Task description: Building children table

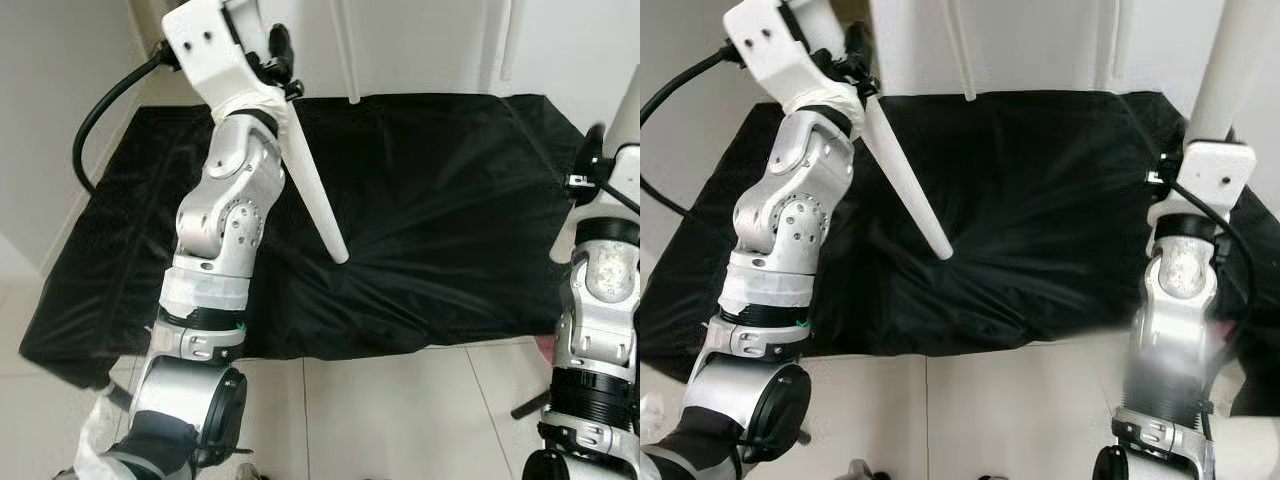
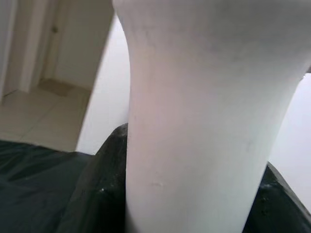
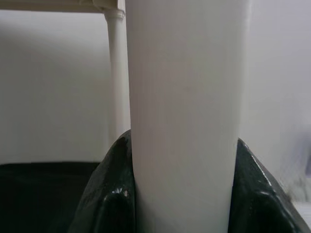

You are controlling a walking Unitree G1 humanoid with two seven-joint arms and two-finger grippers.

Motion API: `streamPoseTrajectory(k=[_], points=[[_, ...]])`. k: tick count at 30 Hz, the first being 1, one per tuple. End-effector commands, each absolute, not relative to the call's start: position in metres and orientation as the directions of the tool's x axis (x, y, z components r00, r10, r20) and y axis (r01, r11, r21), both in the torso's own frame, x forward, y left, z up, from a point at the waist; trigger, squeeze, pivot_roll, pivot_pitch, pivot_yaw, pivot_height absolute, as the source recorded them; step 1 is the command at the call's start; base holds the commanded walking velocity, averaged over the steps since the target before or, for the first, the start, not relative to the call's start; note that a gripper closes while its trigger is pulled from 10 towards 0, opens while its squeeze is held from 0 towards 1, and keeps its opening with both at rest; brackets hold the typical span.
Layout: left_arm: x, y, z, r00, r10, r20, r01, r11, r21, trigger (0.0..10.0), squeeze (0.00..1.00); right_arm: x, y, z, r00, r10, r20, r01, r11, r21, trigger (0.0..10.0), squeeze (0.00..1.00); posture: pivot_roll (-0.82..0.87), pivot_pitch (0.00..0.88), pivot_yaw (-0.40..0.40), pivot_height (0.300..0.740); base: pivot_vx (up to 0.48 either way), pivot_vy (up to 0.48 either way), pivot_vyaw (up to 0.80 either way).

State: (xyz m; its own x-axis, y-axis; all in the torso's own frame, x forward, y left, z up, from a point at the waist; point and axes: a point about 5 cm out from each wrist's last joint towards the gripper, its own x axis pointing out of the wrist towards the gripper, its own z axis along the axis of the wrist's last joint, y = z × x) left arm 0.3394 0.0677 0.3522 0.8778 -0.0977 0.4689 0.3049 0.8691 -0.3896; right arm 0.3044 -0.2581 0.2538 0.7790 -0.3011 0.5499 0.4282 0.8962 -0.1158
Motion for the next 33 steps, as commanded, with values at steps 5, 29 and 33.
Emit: streamPoseTrajectory(k=[5,29,33], points=[[0.311,0.032,0.381,0.673,-0.370,0.641,0.631,0.739,-0.236,10.0,0.00,0.323,-0.232,0.203,0.906,-0.246,0.344,0.282,0.957,-0.059,10.0,0.00,-0.03,0.107,0.075,0.740,0.000,0.000,0.00],[0.303,0.025,0.312,0.678,-0.616,0.402,0.658,0.752,0.041,10.0,0.00,0.310,-0.226,0.198,0.877,-0.234,0.420,0.232,0.971,0.056,10.0,0.00,-0.02,0.128,0.071,0.740,0.000,0.000,0.00],[0.301,0.033,0.296,0.696,-0.611,0.377,0.645,0.763,0.045,10.0,0.00,0.309,-0.226,0.195,0.878,-0.237,0.415,0.234,0.970,0.060,10.0,0.00,-0.01,0.128,0.066,0.740,0.000,0.000,0.00]])
